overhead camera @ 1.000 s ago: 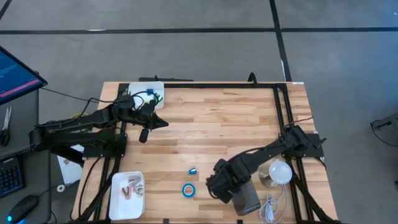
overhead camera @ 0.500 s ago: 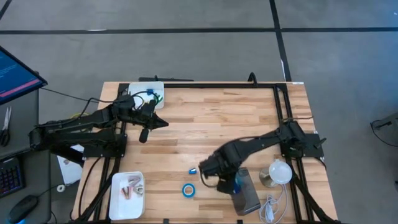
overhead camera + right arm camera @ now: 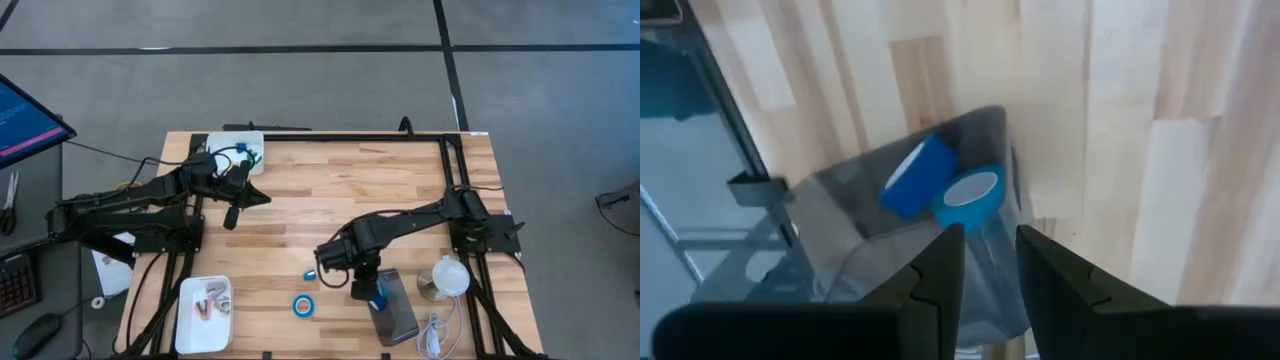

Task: Pick and place Stapler, Stapler remover, tape
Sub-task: Adjust the black bin

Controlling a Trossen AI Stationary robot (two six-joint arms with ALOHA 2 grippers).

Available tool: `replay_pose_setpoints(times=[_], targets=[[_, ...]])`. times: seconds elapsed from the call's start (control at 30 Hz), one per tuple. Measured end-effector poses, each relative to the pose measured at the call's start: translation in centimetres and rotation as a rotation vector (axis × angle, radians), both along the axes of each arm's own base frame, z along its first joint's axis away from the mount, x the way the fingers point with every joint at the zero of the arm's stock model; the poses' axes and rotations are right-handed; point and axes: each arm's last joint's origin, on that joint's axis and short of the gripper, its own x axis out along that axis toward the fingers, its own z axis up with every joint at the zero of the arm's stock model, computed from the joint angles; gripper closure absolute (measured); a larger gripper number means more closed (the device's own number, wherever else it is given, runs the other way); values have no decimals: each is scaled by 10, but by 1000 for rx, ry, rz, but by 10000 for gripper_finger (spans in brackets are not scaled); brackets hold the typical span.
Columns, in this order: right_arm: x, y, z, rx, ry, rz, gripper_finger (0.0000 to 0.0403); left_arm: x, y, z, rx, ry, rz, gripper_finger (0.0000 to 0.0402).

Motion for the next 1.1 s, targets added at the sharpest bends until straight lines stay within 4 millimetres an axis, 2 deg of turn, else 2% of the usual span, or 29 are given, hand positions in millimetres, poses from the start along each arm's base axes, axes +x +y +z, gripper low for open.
replay_pose_setpoints(times=[0.13, 0.27, 0.83, 1.1], targets=[[-2, -3, -16, 10, 56, 4, 315, 0, 0, 0, 16, -1, -4, 399], [-4, -3, -23, 20, 79, 4, 315, 0, 0, 0, 16, -1, -5, 399], [9, -26, -24, 35, 20, -46, 316, 0, 0, 0, 17, -2, -5, 399], [8, -19, -14, 27, 9, -26, 316, 0, 0, 0, 17, -2, -5, 399]])
